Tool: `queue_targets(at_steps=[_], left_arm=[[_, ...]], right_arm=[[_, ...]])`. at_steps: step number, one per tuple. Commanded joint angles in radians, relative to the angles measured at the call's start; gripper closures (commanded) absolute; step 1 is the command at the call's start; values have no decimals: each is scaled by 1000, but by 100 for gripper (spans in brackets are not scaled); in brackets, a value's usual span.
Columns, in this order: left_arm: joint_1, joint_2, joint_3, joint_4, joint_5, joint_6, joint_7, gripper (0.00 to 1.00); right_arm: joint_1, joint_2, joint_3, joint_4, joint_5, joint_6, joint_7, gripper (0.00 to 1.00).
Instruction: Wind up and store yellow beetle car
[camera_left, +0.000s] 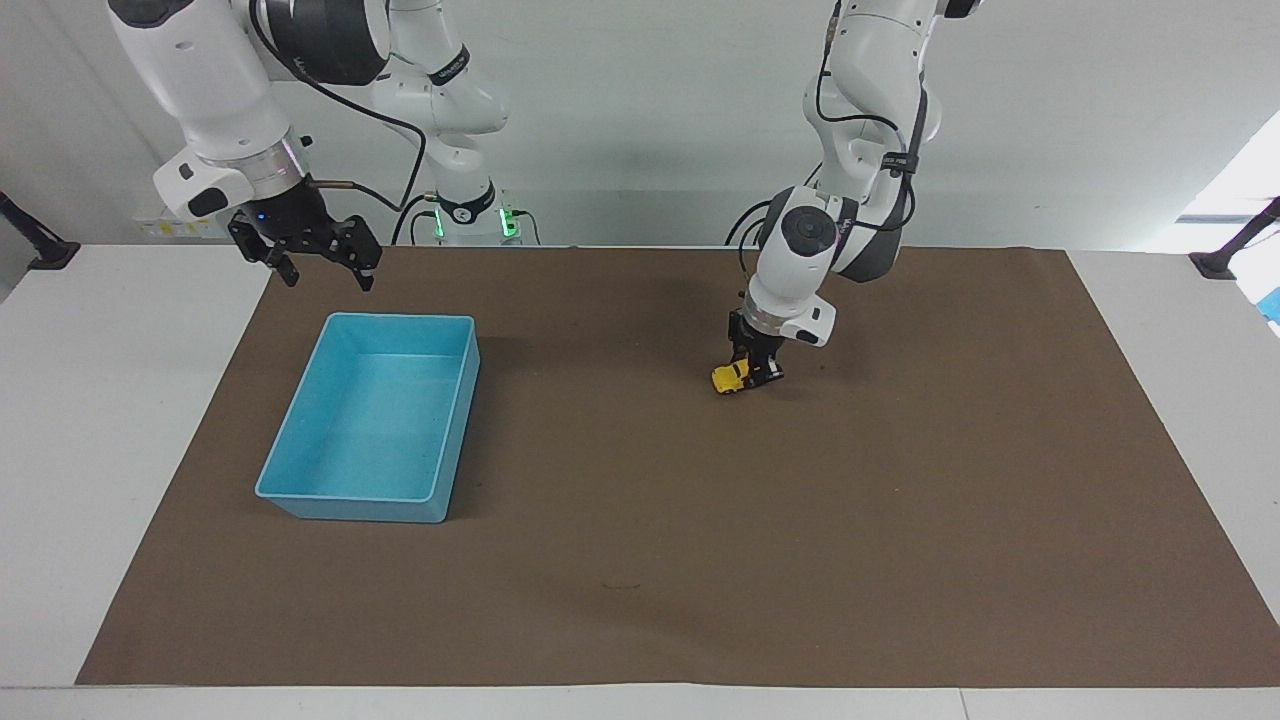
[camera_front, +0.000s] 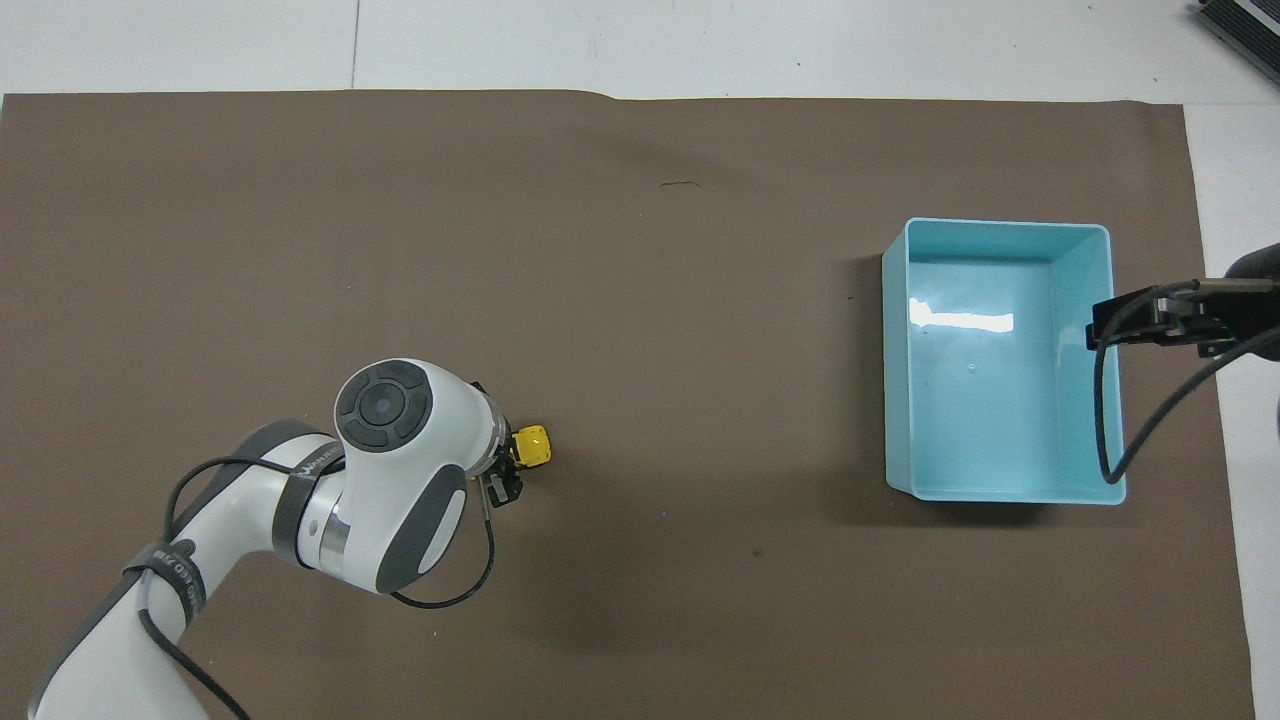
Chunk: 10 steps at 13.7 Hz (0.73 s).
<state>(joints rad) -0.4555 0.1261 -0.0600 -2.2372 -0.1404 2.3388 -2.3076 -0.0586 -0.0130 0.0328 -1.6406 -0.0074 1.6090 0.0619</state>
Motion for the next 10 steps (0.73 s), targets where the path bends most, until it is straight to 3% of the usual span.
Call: queue_targets(at_steps=[1,7,10], left_arm=[[89,14,6,-62,19,45,72,90],[196,12,8,-76,19,43,152,83],[205,13,8,-73,19,39,152,74]], right_arm=[[-7,-5,7,-1,14,-3,13,0],[-7,-5,7,-1,14,-3,13,0],[-7,-5,7,-1,14,-4,13,0]])
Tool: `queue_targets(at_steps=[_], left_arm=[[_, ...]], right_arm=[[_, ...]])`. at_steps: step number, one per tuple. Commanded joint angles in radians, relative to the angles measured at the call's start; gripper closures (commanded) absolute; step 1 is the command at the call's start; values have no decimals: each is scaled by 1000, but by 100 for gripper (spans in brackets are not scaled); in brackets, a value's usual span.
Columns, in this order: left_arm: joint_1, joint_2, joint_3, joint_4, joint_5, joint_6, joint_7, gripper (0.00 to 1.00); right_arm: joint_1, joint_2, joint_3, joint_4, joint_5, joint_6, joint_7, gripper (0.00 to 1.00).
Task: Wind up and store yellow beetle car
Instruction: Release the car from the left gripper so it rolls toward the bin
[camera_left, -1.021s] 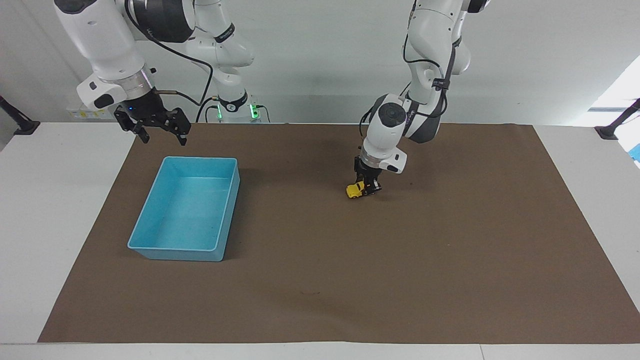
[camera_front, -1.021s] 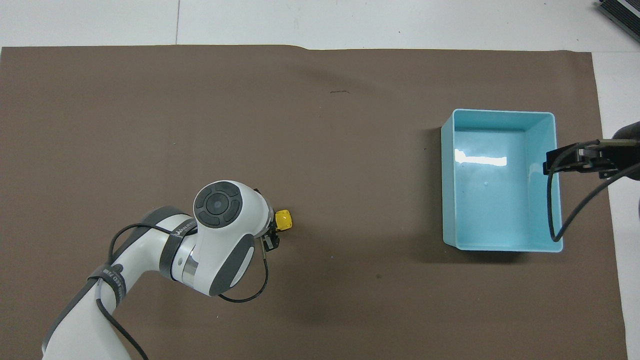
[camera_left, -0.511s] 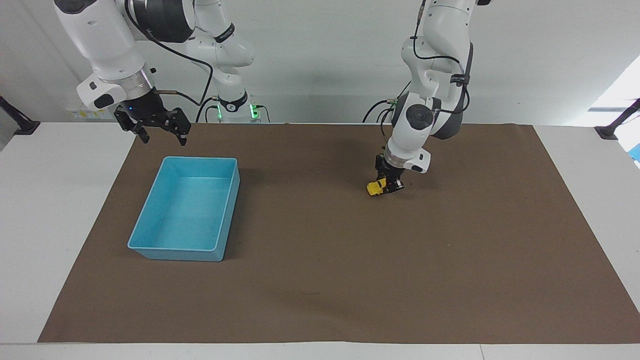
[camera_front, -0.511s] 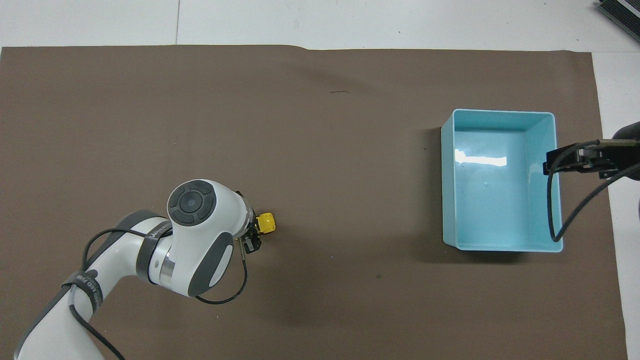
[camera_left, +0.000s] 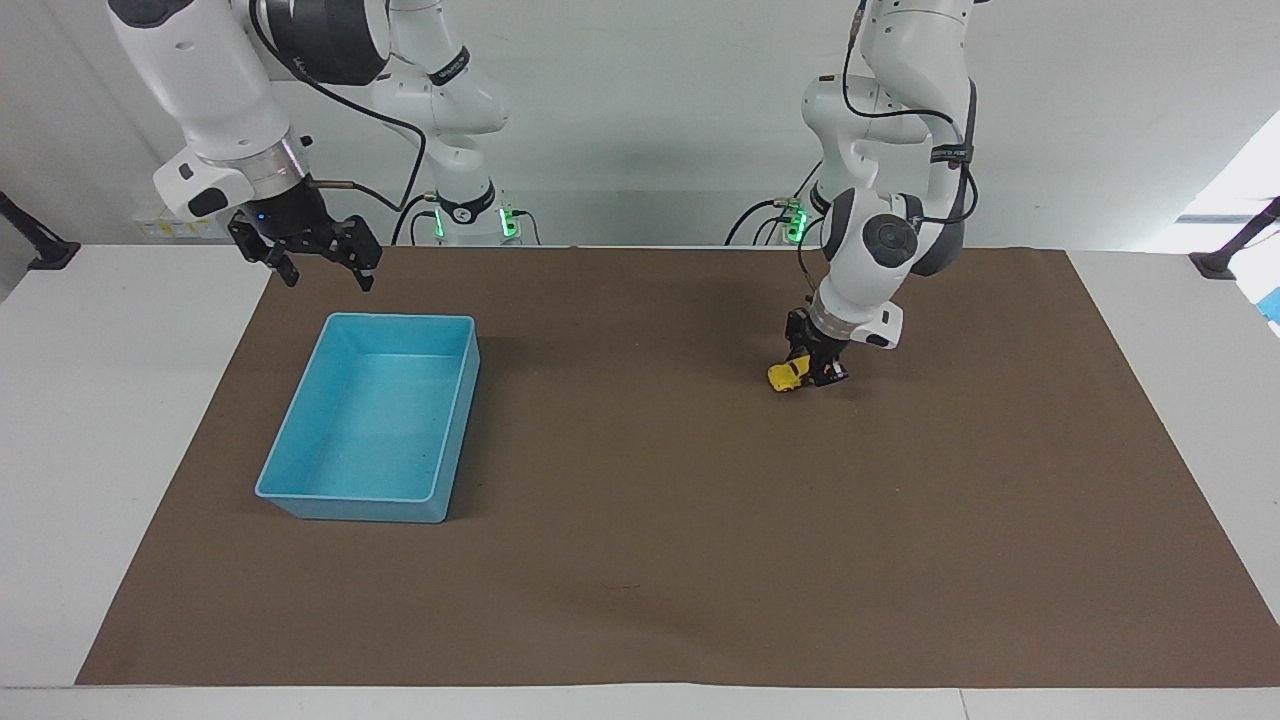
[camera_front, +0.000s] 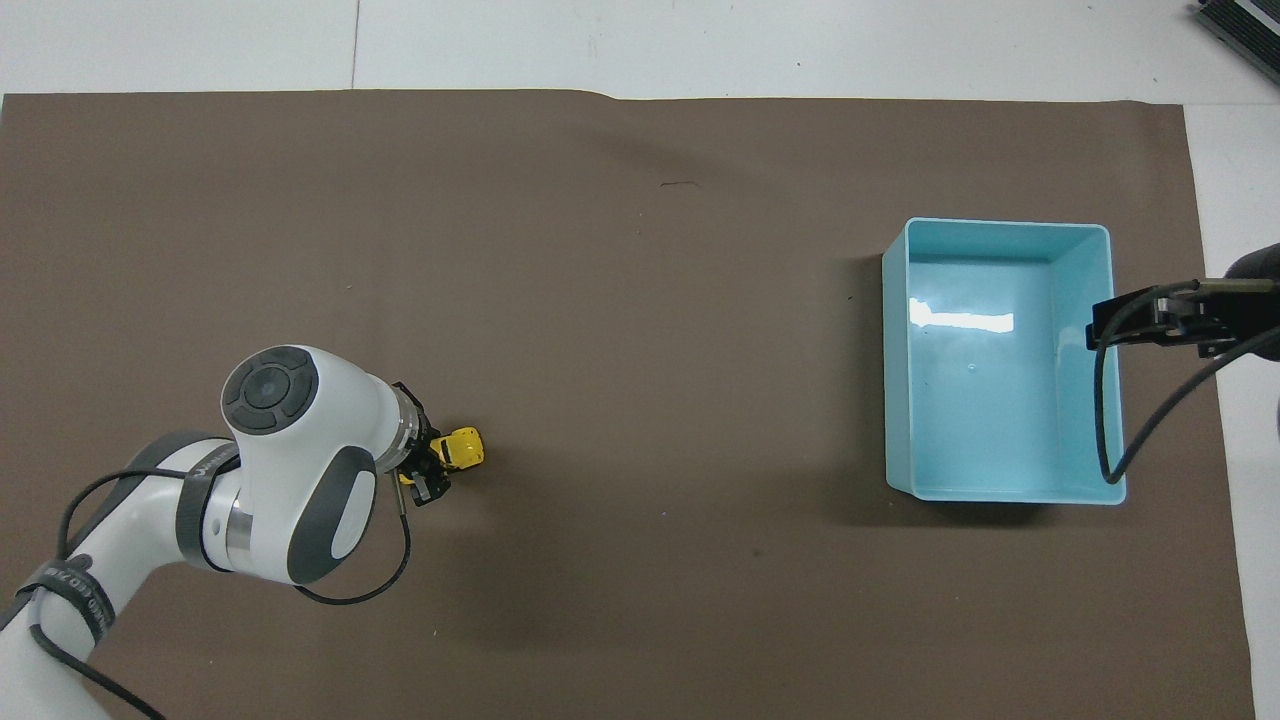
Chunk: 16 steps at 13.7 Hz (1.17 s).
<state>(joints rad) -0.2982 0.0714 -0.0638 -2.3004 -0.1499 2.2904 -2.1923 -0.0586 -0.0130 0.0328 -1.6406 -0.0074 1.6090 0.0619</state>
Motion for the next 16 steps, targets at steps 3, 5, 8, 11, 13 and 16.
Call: queue_targets(at_steps=[3,5,8,11,13,16], left_arm=[[44,71,12,4,29,72,39,29],[42,68,12,36,29,49,34,0],[45,68,10,155,29,-93,28,0],[47,73,10,217,29,-154,25,0],[48,74,10,217,27,-152,29,0],[50,77,12,219,29,-146,39,0]], right_arm=[[-7,-5,7,-1,14,-3,13,0],[-7,-5,7,-1,14,-3,13,0],[-7,-5,7,-1,14,-3,13,0],[-7,-5,7,-1,14,-3,12,0],[-7,-5,7,-1,14,-3,13,0],[-7,-5,7,-1,14,-3,13,0]])
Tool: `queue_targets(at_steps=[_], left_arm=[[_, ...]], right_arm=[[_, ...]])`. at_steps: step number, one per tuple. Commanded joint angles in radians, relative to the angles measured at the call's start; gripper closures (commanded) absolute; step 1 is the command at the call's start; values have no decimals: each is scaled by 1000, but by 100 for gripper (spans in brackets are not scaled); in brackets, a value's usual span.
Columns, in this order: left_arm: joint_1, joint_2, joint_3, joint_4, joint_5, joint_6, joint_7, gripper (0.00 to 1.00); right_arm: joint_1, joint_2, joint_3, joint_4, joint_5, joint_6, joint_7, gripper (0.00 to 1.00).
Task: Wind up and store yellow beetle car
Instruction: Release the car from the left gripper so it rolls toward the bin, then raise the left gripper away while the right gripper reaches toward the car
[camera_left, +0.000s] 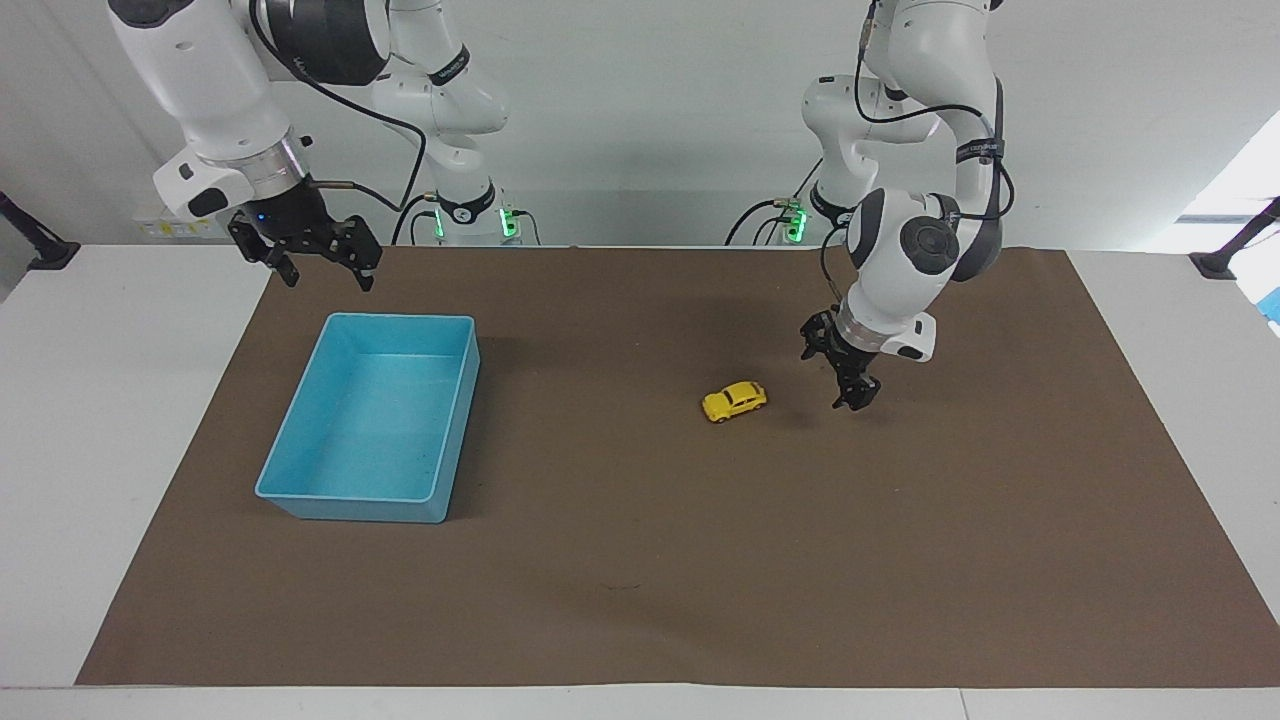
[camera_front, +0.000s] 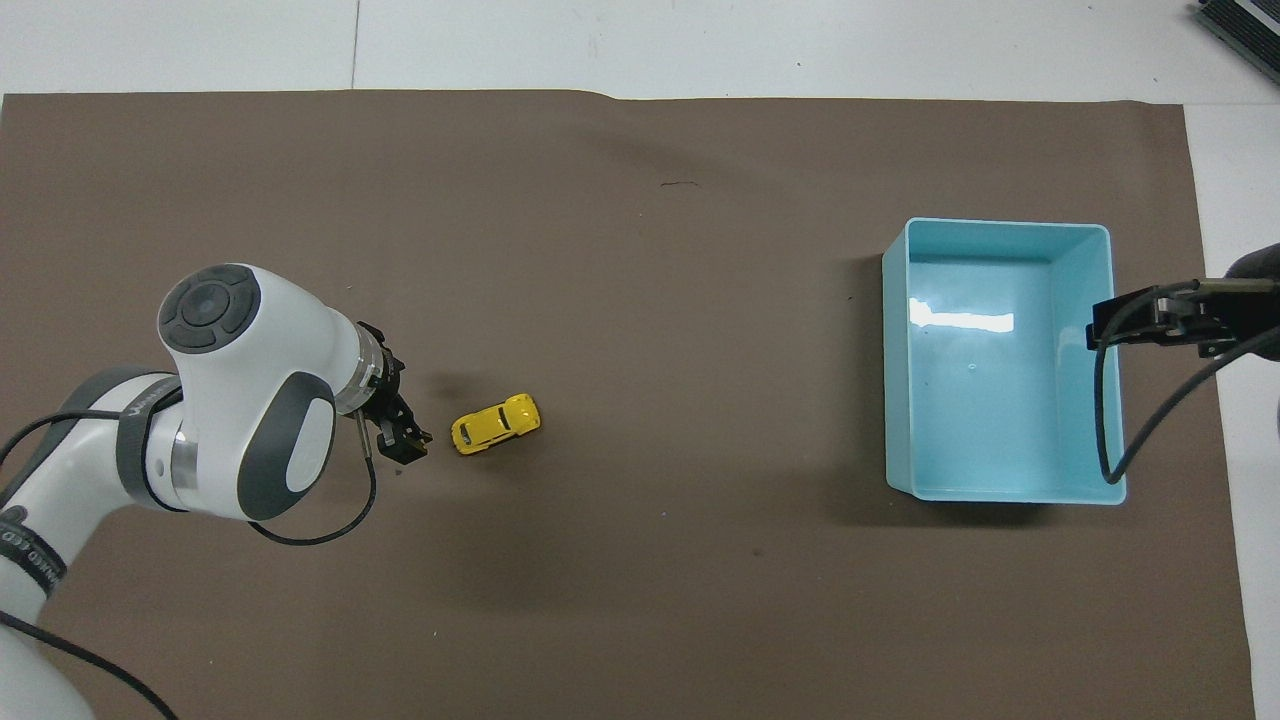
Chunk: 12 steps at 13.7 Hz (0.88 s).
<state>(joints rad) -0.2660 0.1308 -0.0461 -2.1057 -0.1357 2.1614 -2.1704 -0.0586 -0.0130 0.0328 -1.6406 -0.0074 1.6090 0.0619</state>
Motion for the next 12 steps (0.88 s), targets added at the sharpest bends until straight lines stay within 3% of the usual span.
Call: queue_targets(at_steps=[1,12], left_arm=[[19,20,-6,29,18,-12,18,0],[65,47,-8,142,39,-21,179,0]], right_arm=[[-7,-5,7,-1,14,-3,13,0],[-7,-5,6,-1,10,-1,15,0]])
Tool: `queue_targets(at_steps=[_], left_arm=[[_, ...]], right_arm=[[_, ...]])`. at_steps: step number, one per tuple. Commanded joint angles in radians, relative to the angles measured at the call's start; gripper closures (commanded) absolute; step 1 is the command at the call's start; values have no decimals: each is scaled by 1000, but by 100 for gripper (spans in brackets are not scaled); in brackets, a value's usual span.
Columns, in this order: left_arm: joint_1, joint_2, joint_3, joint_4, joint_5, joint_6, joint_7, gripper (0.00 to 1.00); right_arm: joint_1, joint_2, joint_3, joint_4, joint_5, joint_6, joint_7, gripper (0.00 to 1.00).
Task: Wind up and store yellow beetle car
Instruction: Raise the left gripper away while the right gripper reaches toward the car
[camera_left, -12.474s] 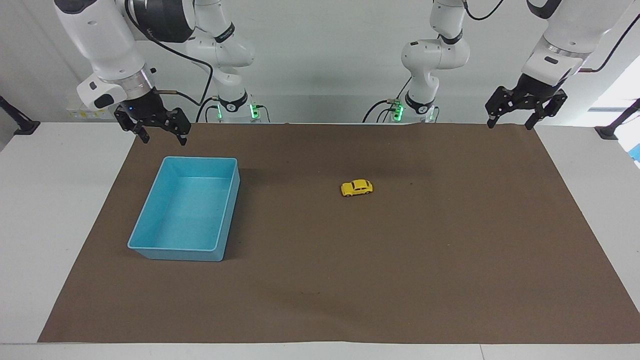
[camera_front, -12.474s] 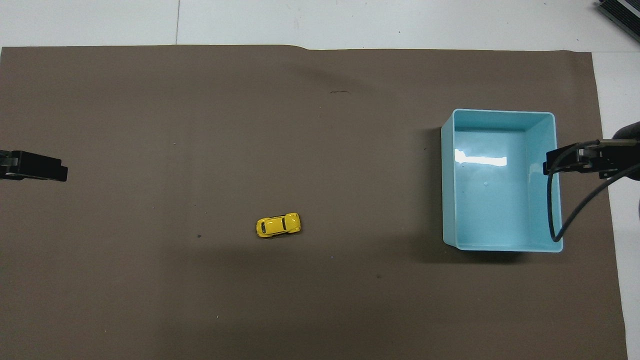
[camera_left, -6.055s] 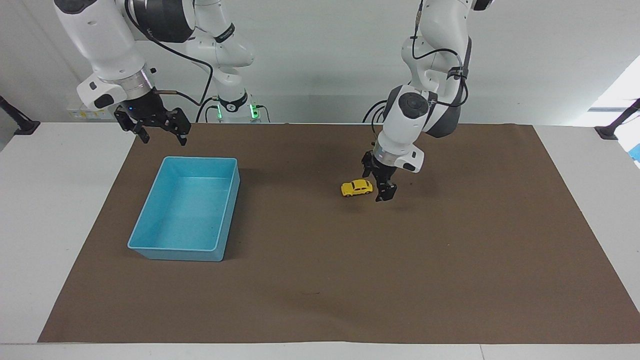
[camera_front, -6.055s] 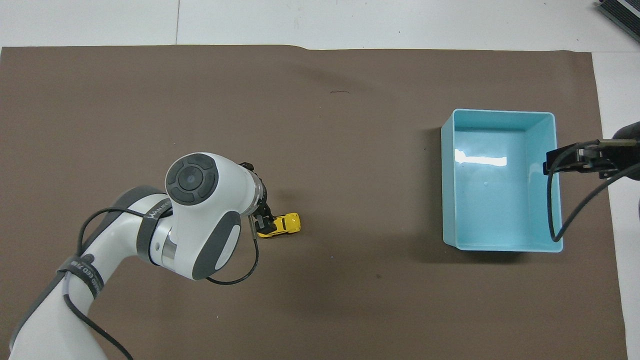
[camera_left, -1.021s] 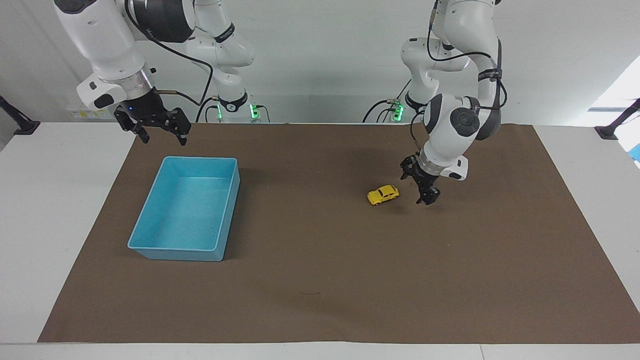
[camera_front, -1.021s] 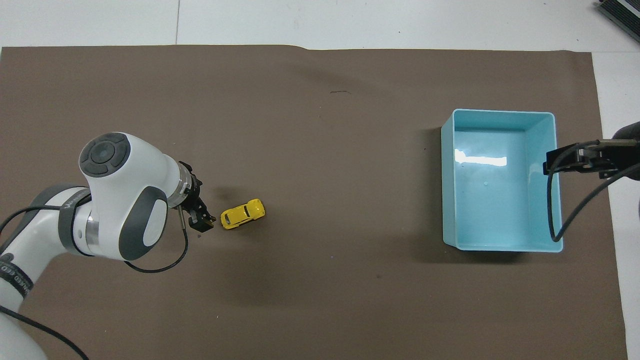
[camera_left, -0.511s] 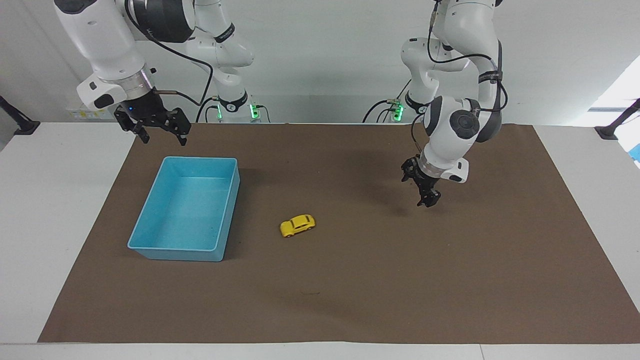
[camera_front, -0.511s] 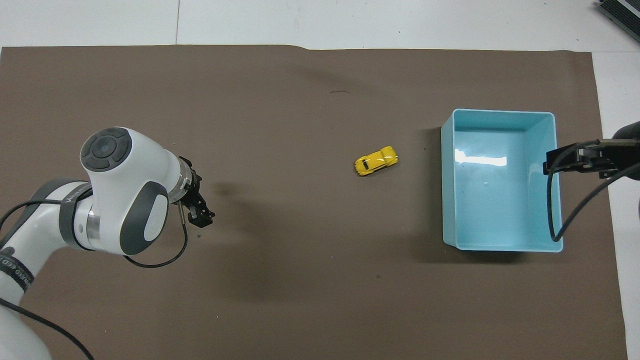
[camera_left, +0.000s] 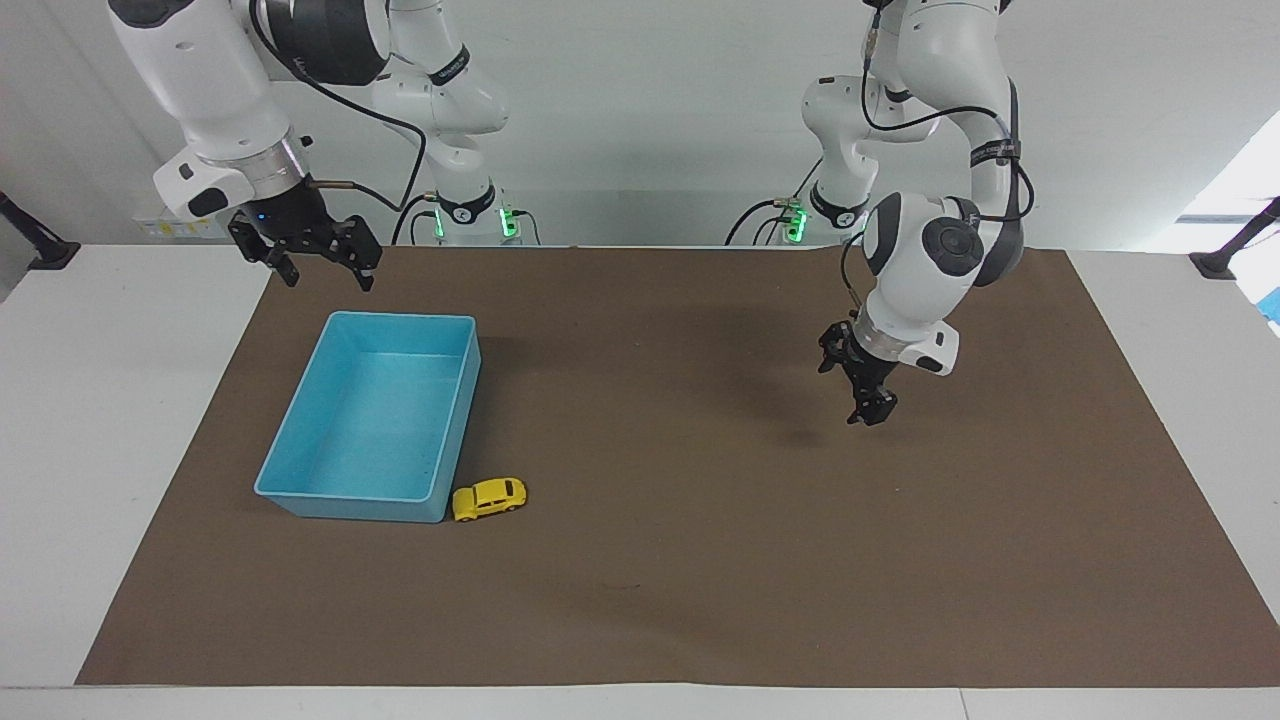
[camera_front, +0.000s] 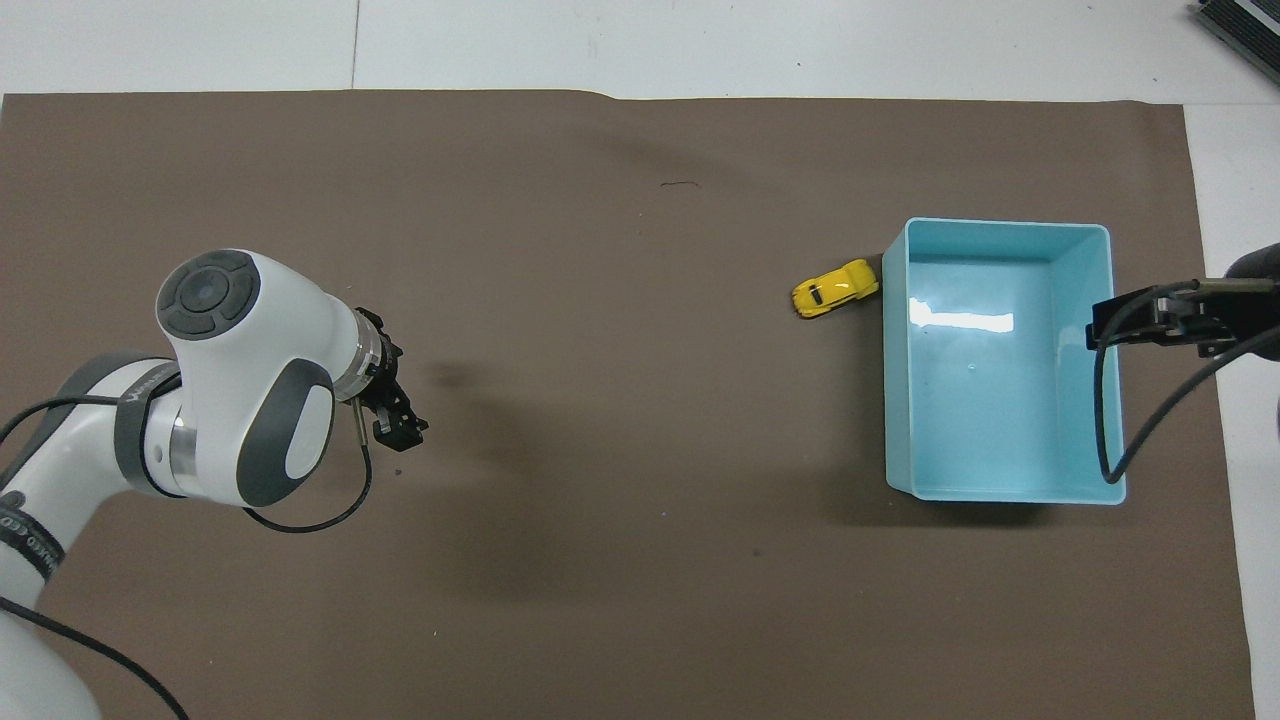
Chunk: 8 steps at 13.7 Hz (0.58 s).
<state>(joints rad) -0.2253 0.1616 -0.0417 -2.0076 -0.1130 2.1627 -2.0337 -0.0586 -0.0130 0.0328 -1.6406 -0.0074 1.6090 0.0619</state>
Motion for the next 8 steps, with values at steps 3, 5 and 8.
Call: queue_targets(at_steps=[3,5,8], left_arm=[[26,10,-12,59,15,-24,156,0],[29,10,-10,88,16,-29,229,0],[61,9,-12,115,16,-55,294,0]], right_arm=[[-36,-4,-13,2,15,-3,-2,0],[-26,-7,-11,-1,10,-14,-8,0],[-24,-7,-2,-1,14,-17,-19,0]])
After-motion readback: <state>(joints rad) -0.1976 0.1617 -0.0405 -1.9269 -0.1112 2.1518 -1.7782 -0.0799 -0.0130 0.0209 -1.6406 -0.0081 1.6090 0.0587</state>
